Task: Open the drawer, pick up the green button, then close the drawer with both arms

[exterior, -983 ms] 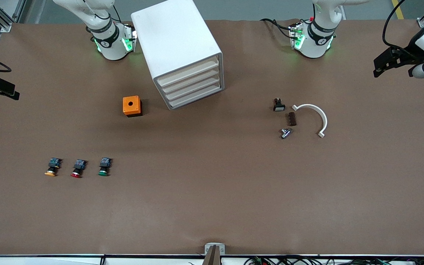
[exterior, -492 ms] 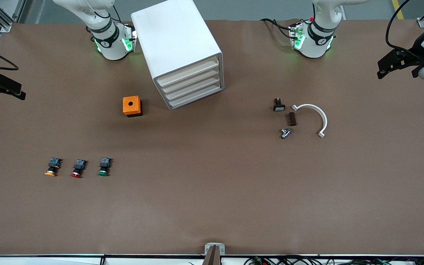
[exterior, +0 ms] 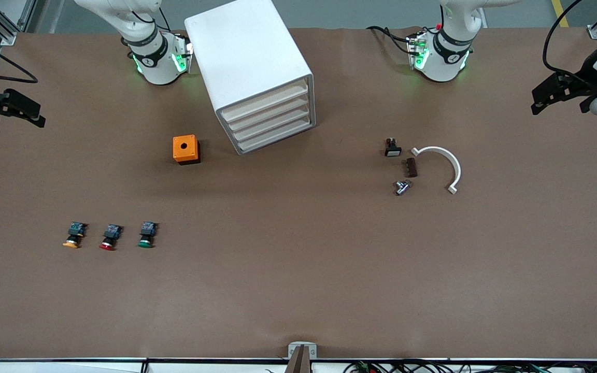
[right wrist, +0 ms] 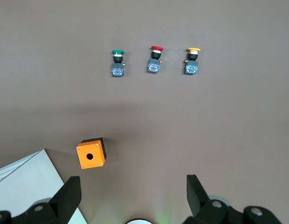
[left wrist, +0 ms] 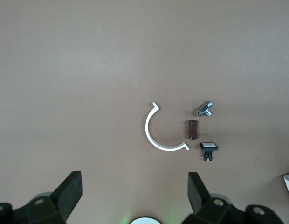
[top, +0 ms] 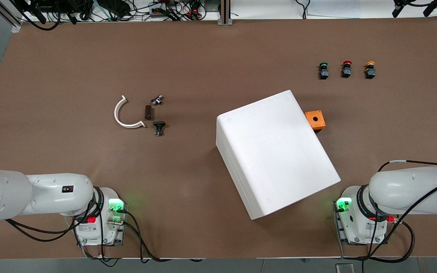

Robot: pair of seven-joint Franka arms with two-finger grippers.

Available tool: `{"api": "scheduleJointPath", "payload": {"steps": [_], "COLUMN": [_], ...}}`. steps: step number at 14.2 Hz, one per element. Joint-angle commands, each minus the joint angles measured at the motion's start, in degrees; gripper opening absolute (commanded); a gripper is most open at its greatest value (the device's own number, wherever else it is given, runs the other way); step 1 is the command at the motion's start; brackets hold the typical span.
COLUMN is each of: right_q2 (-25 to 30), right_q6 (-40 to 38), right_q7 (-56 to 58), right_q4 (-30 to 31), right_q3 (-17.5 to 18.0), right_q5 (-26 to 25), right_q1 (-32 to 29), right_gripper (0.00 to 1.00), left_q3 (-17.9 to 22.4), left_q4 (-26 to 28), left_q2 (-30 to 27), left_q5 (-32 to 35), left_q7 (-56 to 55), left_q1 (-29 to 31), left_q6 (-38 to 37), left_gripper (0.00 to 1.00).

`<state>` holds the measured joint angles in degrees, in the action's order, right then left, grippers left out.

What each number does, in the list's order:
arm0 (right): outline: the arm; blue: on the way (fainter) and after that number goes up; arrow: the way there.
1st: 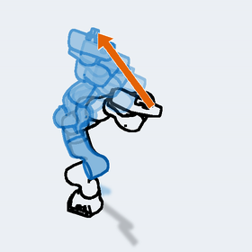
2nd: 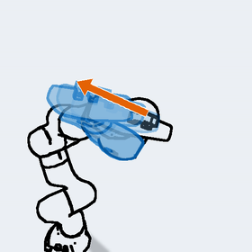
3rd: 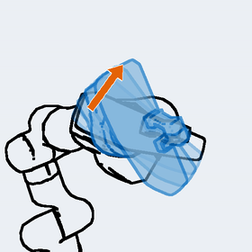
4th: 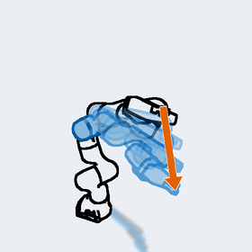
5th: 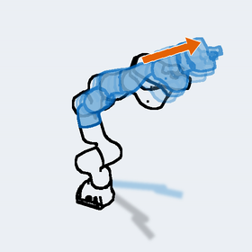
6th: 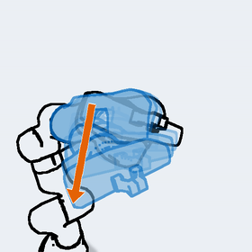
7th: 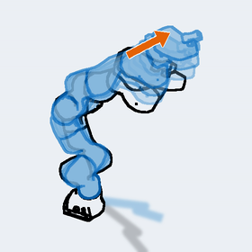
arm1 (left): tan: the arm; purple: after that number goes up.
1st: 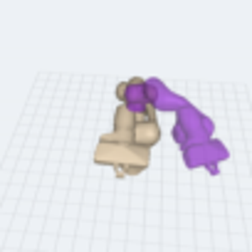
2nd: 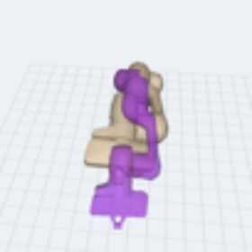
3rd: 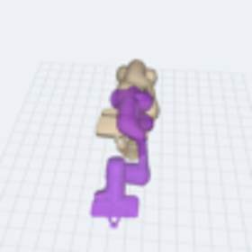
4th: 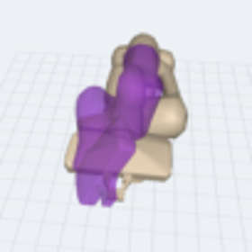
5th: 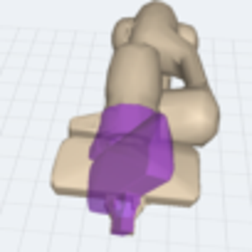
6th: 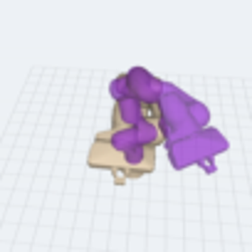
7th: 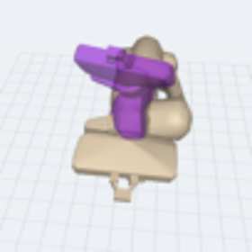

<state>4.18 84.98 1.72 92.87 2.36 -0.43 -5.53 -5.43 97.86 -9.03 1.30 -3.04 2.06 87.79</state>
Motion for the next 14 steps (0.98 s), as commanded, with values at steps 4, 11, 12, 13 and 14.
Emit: {"api": "scheduleJointPath", "payload": {"steps": [4, 11, 12, 13, 14], "right_q2": [1.4, 2.3, 3.0, 4.1, 4.2], "right_q6": [1.9, 5.6, 6.6, 7.9, 8.2], "right_q7": [-2.7, -2.8, -2.1, -1.6, -1.6], "right_q4": [1.2, 2.4, 3.8, 5.2, 5.5], "right_q3": [-0.3, -0.4, -0.4, -0.4, -0.4], "right_q5": [0.7, 1.7, 1.7, 1.7, 1.7], "right_q1": [0.2, 0.2, 0.2, 0.2, 0.2], "right_gripper": [1.0, 1.0, 1.0, 1.0, 1.0], "left_q3": [-0.4, -0.4, -0.4, -0.4, -0.4], "left_q4": [0.0, -0.1, -0.1, -0.6, -1.8], "left_q2": [-0.3, 0.1, 0.1, 0.1, 1.1], "left_q5": [0.5, 1.0, 0.9, 0.9, 0.8], "left_q7": [0.1, 0.3, 1.0, 1.3, 1.3], "left_q1": [0.5, 0.5, 0.5, 0.6, 0.6], "left_q6": [0.4, 0.4, 0.4, 0.4, 0.0], "left_gripper": [1.0, 1.0, 1.0, 1.0, 1.0]}}
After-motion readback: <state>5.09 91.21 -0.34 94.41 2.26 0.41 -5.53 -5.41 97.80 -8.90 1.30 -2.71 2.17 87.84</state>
